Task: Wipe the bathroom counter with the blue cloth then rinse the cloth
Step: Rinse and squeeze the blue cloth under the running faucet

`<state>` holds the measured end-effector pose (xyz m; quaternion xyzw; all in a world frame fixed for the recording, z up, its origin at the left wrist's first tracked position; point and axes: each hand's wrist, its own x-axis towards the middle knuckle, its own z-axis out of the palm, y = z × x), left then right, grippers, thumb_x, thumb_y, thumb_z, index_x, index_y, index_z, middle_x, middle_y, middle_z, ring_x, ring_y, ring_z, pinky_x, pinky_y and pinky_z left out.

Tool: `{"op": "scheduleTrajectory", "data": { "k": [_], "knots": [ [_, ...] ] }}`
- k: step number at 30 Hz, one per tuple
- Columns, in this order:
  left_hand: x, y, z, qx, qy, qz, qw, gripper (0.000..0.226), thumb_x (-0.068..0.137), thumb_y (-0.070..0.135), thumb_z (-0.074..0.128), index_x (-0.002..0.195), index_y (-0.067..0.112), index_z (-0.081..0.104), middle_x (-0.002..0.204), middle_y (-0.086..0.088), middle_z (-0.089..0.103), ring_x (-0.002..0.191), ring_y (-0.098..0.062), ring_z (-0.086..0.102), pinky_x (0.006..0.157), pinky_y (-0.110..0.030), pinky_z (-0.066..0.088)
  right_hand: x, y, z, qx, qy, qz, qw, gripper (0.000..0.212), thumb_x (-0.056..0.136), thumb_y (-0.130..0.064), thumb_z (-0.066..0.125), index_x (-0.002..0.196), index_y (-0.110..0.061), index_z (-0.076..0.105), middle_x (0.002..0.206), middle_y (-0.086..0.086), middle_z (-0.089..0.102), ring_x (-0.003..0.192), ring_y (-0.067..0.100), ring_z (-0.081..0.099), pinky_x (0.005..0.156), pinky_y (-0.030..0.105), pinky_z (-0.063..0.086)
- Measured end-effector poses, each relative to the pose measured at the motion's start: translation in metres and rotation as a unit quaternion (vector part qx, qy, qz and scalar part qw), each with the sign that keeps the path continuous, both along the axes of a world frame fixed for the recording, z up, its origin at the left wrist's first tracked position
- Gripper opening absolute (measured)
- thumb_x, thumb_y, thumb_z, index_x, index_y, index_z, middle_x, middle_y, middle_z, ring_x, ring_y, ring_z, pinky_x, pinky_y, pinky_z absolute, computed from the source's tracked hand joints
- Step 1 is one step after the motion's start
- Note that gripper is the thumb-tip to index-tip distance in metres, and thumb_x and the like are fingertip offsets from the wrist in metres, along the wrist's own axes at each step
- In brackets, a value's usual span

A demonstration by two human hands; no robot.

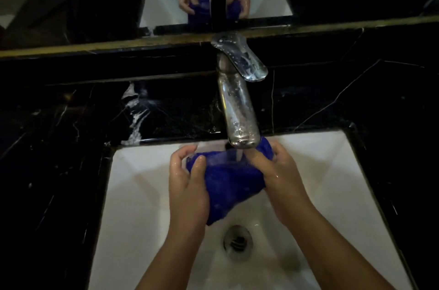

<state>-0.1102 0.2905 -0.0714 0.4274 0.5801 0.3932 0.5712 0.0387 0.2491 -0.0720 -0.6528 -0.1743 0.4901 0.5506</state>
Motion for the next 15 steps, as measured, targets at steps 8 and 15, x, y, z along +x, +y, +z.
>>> {"op": "scheduleTrajectory", "data": {
  "k": [8, 15],
  "knots": [
    [-0.013, 0.007, 0.0, -0.057, -0.084, -0.029, 0.994, 0.028, 0.107, 0.017, 0.047, 0.121, 0.039, 0.058, 0.092, -0.003, 0.076, 0.08, -0.028, 0.069, 0.071, -0.047, 0.062, 0.004, -0.01, -0.006, 0.028, 0.046, 0.006, 0.999, 0.026, 0.097, -0.007, 0.059, 0.12, -0.018, 0.058, 0.108, 0.01, 0.076, 0.095, 0.029, 0.075, 0.084, 0.048, 0.062],
    [-0.011, 0.019, 0.001, 0.012, -0.058, -0.103, 0.993, 0.049, 0.109, 0.02, 0.042, 0.145, 0.051, 0.036, 0.101, -0.009, 0.074, 0.088, -0.032, 0.073, 0.068, -0.044, 0.064, 0.017, -0.006, 0.002, 0.079, 0.021, 0.007, 0.997, 0.041, 0.098, -0.003, 0.057, 0.134, -0.023, 0.052, 0.111, 0.001, 0.076, 0.1, 0.023, 0.075, 0.079, 0.043, 0.062]
  ]
}}
